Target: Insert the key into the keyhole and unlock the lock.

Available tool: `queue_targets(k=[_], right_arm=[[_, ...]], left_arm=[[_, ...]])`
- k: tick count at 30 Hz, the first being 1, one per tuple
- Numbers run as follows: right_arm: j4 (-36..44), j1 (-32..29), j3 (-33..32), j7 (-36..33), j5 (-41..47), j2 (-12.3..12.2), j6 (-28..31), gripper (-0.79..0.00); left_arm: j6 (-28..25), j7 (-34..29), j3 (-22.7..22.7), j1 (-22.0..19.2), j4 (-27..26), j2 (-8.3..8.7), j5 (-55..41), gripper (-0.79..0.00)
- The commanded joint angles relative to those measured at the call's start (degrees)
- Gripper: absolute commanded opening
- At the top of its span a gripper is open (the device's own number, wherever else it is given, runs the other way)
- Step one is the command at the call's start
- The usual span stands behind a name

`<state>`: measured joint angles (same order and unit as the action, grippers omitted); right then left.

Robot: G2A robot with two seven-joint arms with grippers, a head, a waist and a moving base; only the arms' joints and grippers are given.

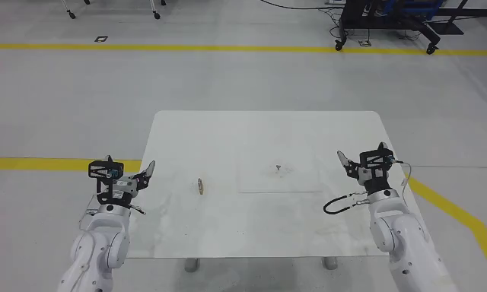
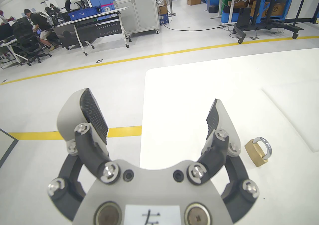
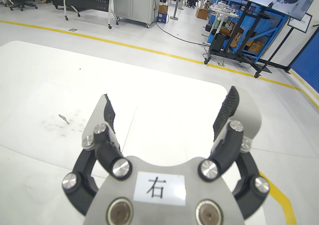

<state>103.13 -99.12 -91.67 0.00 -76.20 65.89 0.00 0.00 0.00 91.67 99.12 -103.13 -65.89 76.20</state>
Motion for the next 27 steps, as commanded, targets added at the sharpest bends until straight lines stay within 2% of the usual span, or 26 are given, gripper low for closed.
queue_targets(k=[1, 7, 16, 27], right_arm=[[0.00, 0.00, 0.00, 0.00, 0.00, 0.00, 0.00, 0.000], [-0.06, 0.53, 0.57, -0.45, 0.58, 0.04, 1.36, 0.000], [-9.18, 12.48, 7.88, -5.42, 5.50, 0.65, 12.60, 0.000], [-9.85, 13.11, 8.19, -5.67, 5.70, 0.68, 13.07, 0.000]], left_arm=[[0.00, 0.00, 0.00, 0.00, 0.00, 0.00, 0.00, -0.001], [0.00, 0.00, 0.00, 0.00, 0.00, 0.00, 0.00, 0.000], [0.00, 0.00, 0.00, 0.00, 0.00, 0.00, 0.00, 0.000], [0.00, 0.00, 0.00, 0.00, 0.00, 0.00, 0.00, 0.000]])
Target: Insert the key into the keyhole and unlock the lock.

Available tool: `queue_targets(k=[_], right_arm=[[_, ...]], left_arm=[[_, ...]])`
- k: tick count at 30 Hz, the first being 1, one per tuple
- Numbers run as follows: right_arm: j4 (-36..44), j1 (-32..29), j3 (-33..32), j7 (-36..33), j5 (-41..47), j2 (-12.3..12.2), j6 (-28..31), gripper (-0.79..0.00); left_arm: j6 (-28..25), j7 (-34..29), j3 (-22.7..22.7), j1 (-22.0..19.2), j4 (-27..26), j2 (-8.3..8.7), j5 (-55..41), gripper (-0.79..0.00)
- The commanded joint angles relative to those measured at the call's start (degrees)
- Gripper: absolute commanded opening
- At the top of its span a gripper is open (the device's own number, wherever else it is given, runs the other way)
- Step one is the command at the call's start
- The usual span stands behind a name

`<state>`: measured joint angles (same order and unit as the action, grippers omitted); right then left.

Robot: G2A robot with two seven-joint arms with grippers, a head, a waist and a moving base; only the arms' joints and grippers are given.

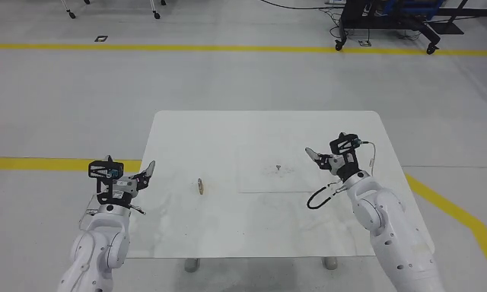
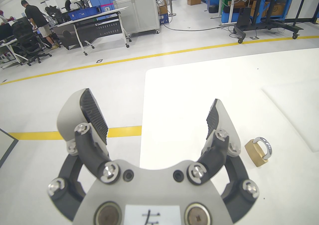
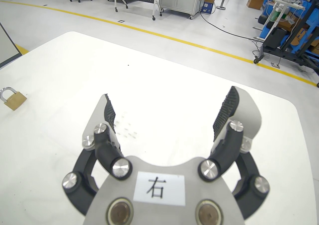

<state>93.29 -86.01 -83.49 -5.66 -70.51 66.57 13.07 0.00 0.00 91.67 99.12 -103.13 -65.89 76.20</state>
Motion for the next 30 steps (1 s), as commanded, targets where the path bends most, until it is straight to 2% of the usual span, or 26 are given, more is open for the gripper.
queue_targets(k=[1, 2, 5, 6, 10, 16, 18, 19, 20, 22, 24, 30], right_arm=[[0.00, 0.00, 0.00, 0.00, 0.00, 0.00, 0.00, 0.000], [0.00, 0.00, 0.00, 0.00, 0.00, 0.00, 0.00, 0.000], [-2.62, 2.20, 2.17, -3.12, 3.82, -0.11, 10.59, 0.000], [-4.56, 3.76, 2.58, -4.25, 4.99, -0.13, 13.17, 0.000], [-13.92, 11.19, 5.12, -8.86, 12.03, -0.29, 29.50, 0.000], [-26.62, 21.71, 10.45, -16.73, 13.46, -0.20, 43.63, 0.000], [-29.52, 24.51, 12.89, -18.39, 12.82, -0.09, 44.93, -0.009], [-30.66, 25.68, 14.26, -19.05, 12.30, -0.08, 44.93, -0.108], [-31.87, 26.88, 15.56, -20.00, 11.39, -0.11, 44.93, -0.172], [-33.71, 29.11, 17.86, -20.42, 9.26, -0.05, 44.93, -0.228], [-35.72, 30.98, 19.46, -19.34, 7.11, 0.09, 44.93, -0.394], [-39.57, 34.59, 23.64, -15.44, 0.99, 1.02, 44.19, -0.474]], left_arm=[[0.00, 0.00, 0.00, 0.00, 0.00, 0.00, 0.00, 0.000], [0.00, 0.00, 0.00, 0.00, 0.00, 0.00, 0.00, 0.000], [0.00, 0.00, 0.00, 0.00, 0.00, 0.00, 0.00, 0.000], [0.00, 0.00, 0.00, 0.00, 0.00, 0.00, 0.00, 0.000], [0.00, 0.00, 0.00, 0.00, 0.00, 0.00, 0.00, 0.000], [0.00, 0.00, 0.00, 0.00, 0.00, 0.00, 0.00, 0.000], [0.00, 0.00, 0.00, 0.00, 0.00, 0.00, 0.00, 0.000], [0.00, 0.00, 0.00, 0.00, 0.00, 0.00, 0.00, 0.000], [0.00, 0.00, 0.00, 0.00, 0.00, 0.00, 0.00, 0.000], [0.00, 0.00, 0.00, 0.00, 0.00, 0.00, 0.00, 0.000], [0.00, 0.00, 0.00, 0.00, 0.00, 0.00, 0.00, 0.000], [0.00, 0.00, 0.00, 0.00, 0.00, 0.00, 0.00, 0.000]])
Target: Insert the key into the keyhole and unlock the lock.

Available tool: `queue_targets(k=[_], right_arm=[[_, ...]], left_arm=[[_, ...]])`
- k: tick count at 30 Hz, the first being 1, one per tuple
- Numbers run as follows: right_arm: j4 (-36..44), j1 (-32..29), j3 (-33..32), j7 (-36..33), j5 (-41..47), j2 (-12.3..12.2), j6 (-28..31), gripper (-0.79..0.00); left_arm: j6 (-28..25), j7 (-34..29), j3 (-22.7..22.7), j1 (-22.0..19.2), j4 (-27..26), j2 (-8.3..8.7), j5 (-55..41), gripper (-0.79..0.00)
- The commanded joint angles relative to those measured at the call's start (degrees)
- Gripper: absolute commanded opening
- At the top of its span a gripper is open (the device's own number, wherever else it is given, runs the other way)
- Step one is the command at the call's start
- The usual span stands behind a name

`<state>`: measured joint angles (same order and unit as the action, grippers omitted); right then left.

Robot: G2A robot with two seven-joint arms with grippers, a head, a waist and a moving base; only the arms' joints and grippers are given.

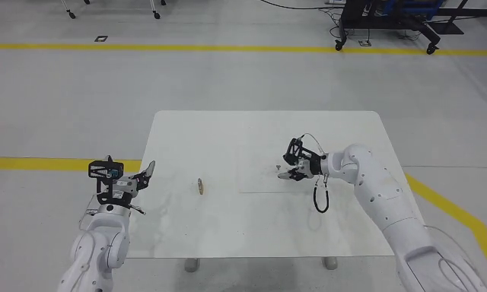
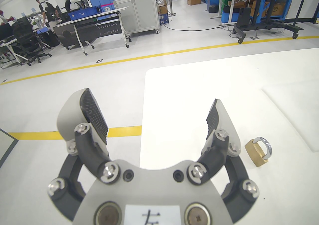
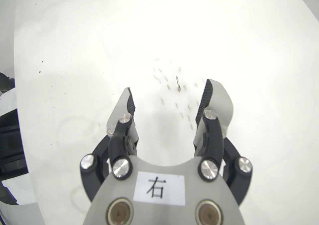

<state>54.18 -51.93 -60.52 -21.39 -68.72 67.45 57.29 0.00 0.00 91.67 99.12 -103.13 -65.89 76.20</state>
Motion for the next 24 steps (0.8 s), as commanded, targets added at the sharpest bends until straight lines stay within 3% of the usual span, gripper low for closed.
queue_targets(k=[1, 13, 16, 19, 24], right_arm=[[-1.03, 1.02, 1.28, 0.66, -1.41, 0.30, -0.19, -0.486], [-6.65, 5.48, 6.99, 2.75, -4.55, 2.36, -4.09, -0.579], [-7.80, 6.32, 8.19, 3.09, -4.89, 2.85, -4.39, -0.637], [-8.87, 7.02, 9.19, 3.33, -5.30, 3.26, -4.66, -0.785], [-10.23, 7.86, 10.16, 4.28, -5.76, 3.64, -4.63, -0.785]], left_arm=[[0.00, 0.00, 0.00, 0.00, 0.00, 0.00, 0.00, 0.000], [0.00, 0.00, 0.00, 0.00, 0.00, 0.00, 0.00, 0.000], [0.00, 0.00, 0.00, 0.00, 0.00, 0.00, 0.00, 0.000], [0.00, 0.00, 0.00, 0.00, 0.00, 0.00, 0.00, 0.000], [0.00, 0.00, 0.00, 0.00, 0.00, 0.00, 0.00, 0.000]])
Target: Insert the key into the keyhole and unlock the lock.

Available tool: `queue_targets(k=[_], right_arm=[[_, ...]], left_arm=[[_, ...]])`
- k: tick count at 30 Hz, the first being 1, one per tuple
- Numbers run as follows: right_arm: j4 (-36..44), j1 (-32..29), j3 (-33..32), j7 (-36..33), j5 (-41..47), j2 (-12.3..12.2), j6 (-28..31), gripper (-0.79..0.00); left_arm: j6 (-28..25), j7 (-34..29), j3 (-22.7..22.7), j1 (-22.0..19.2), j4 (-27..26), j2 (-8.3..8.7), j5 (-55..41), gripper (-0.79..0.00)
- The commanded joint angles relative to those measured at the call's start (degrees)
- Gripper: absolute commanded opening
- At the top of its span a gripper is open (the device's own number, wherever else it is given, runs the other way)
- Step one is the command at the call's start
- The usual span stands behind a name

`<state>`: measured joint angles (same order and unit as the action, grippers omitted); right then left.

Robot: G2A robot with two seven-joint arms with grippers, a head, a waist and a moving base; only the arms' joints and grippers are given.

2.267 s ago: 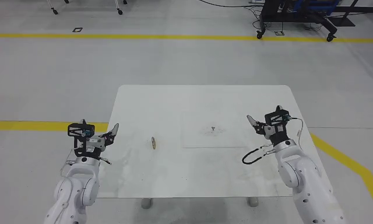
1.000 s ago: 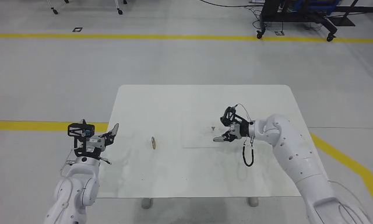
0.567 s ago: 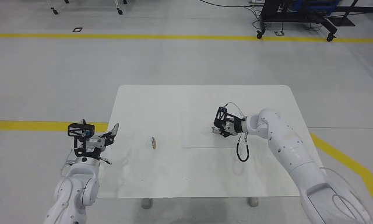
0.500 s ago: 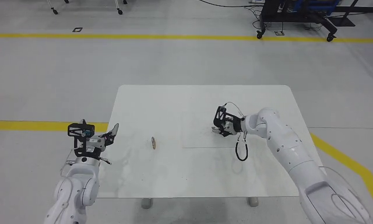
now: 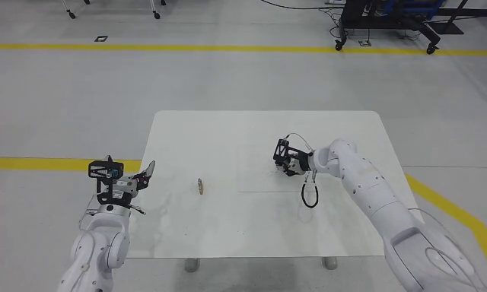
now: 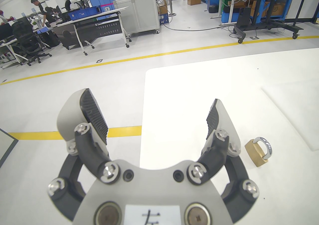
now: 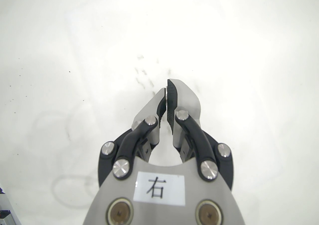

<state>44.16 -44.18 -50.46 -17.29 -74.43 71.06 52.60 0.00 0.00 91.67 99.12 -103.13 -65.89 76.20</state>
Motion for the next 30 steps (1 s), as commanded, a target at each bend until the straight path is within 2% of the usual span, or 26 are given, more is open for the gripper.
queue_targets(k=[1, 9, 14, 18, 21, 23, 26, 30], right_arm=[[-0.38, 0.22, 0.18, 0.42, -0.17, 0.04, 0.16, -0.785], [1.25, -0.25, -0.53, 4.40, -2.04, -0.72, 0.40, -0.785], [4.88, -2.63, -4.06, 10.43, -2.49, -2.59, 1.67, -0.785], [8.11, -5.79, -8.13, 16.29, 0.47, -4.17, 4.28, -0.785], [9.82, -8.75, -11.29, 21.16, 6.11, -5.12, 5.40, -0.785], [11.79, -11.48, -11.89, 24.78, 13.47, -5.86, 5.40, -0.785], [14.26, -14.10, -10.98, 26.67, 23.29, -7.06, 5.40, -0.785], [18.80, -16.68, -7.59, 25.02, 39.89, -9.41, 5.40, -0.785]], left_arm=[[0.00, 0.00, 0.00, 0.00, 0.00, 0.00, 0.00, 0.000], [0.00, 0.00, 0.00, 0.00, 0.00, 0.00, 0.00, 0.000], [0.00, 0.00, 0.00, 0.00, 0.00, 0.00, 0.00, 0.000], [0.00, 0.00, 0.00, 0.00, 0.00, 0.00, 0.00, 0.000], [0.00, 0.00, 0.00, 0.00, 0.00, 0.00, 0.00, 0.000], [0.00, 0.00, 0.00, 0.00, 0.00, 0.00, 0.00, 0.000], [0.00, 0.00, 0.00, 0.00, 0.00, 0.00, 0.00, 0.000], [0.00, 0.00, 0.00, 0.00, 0.00, 0.00, 0.00, 0.000]])
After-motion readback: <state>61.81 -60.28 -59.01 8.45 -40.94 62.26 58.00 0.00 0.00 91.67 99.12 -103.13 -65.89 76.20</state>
